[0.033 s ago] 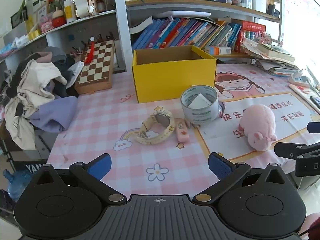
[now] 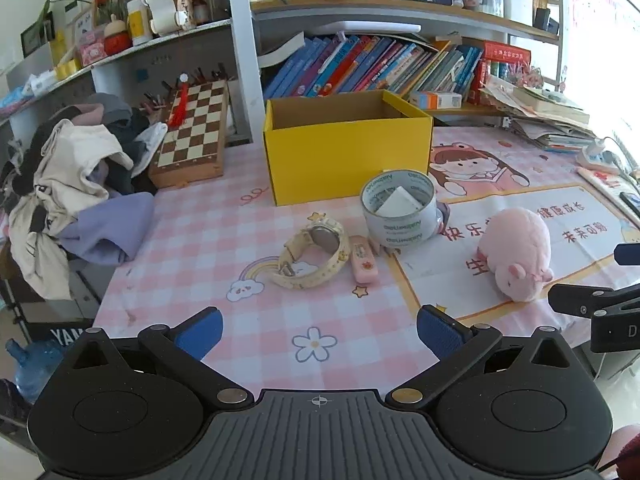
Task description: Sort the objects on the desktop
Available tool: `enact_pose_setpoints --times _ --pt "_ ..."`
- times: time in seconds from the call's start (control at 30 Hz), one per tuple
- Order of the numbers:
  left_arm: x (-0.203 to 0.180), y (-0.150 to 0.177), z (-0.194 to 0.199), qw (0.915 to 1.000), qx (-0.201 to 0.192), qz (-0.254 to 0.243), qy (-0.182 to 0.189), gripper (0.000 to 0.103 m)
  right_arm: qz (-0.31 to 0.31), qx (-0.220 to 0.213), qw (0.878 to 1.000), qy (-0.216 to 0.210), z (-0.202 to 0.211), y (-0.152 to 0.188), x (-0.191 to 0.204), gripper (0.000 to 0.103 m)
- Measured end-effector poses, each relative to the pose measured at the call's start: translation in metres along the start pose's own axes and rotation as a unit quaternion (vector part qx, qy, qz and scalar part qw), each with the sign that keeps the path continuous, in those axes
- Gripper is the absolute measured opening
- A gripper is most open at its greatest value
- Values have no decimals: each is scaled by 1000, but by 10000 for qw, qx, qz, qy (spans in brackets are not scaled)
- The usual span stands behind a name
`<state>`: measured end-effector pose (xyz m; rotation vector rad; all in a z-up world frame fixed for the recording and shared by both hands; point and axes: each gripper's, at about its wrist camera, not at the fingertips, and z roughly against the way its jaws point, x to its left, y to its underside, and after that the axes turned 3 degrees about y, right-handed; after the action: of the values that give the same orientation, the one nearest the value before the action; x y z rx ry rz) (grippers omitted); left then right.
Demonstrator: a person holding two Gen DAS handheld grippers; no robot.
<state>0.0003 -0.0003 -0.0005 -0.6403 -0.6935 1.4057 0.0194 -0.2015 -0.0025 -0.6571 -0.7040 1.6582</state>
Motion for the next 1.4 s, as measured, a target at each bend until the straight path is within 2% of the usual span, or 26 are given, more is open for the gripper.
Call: enact_pose_setpoints --times 0.2,0.43,1.4 --pt "-1 1 -2 10000 27 -18 -56 103 27 -28 10000 9 0 -1 0 103" --pt "2 0 -2 10000 59 18 59 103 14 2 10000 17 -3 2 0 103" --pt "4 0 -8 9998 161 29 129 103 -7 71 10000 53 -3 1 -4 103"
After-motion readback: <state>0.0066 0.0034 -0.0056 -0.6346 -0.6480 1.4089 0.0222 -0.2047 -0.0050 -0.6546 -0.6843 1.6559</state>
